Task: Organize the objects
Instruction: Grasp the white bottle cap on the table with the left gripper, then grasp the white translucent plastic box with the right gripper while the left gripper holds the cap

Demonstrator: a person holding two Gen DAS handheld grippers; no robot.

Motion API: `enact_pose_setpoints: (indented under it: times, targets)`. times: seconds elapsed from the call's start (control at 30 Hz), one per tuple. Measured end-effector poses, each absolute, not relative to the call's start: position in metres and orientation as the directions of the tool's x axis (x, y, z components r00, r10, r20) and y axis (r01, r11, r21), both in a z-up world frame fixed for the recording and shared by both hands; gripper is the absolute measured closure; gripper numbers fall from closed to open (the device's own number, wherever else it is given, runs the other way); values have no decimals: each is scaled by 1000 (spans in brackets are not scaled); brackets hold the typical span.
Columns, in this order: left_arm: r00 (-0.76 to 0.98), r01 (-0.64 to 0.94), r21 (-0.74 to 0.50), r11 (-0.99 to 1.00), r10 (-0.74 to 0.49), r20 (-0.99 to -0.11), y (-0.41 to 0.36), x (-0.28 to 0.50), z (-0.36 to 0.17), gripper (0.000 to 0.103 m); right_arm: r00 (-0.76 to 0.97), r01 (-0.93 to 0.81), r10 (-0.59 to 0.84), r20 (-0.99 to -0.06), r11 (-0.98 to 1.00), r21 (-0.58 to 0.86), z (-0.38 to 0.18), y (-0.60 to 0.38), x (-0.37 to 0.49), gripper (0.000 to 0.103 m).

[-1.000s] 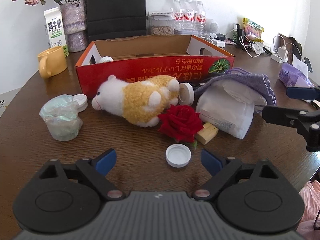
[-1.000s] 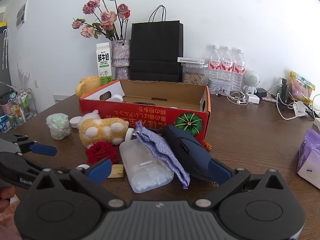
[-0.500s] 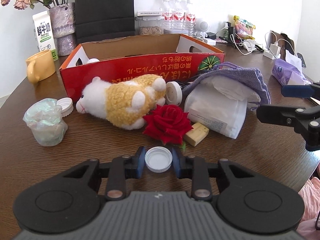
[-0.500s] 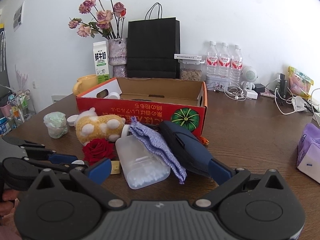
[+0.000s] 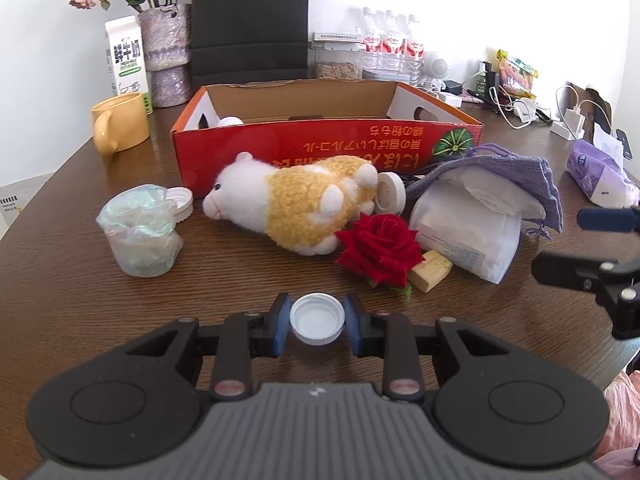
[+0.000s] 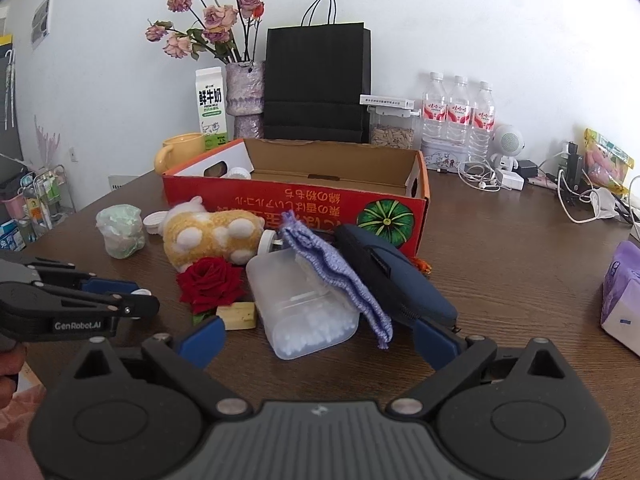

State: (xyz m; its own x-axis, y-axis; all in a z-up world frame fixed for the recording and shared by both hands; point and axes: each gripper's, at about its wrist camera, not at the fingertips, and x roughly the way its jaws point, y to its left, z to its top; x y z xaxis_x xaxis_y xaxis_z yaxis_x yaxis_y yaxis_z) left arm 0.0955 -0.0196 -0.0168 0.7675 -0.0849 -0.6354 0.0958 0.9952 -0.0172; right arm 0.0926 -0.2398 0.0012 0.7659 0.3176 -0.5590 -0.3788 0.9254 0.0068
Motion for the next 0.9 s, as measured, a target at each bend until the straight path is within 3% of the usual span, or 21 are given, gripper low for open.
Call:
enact_pose_setpoints:
  times: [0.17,0.33,0.53,0.9]
  targets:
    - [774,76,-26,997,-76,-628,-13,92,-15,73,721,-451,377,-582,892,19,-4,-224,89,19]
    - [779,60,-39,997,-72,-623,-6,89,-14,73,688,-494,413,-596,869,31,-8,-209,92,42]
    - [785,51,-51,997,-72,-616,0,85,-13,73,664,-529,436,-608,848,30,-10,-191,100,57]
    - [789,38,-72,997,-74,-610,11,83,-13,73,648,-565,456,-610,825,16,-9,-174,101,65]
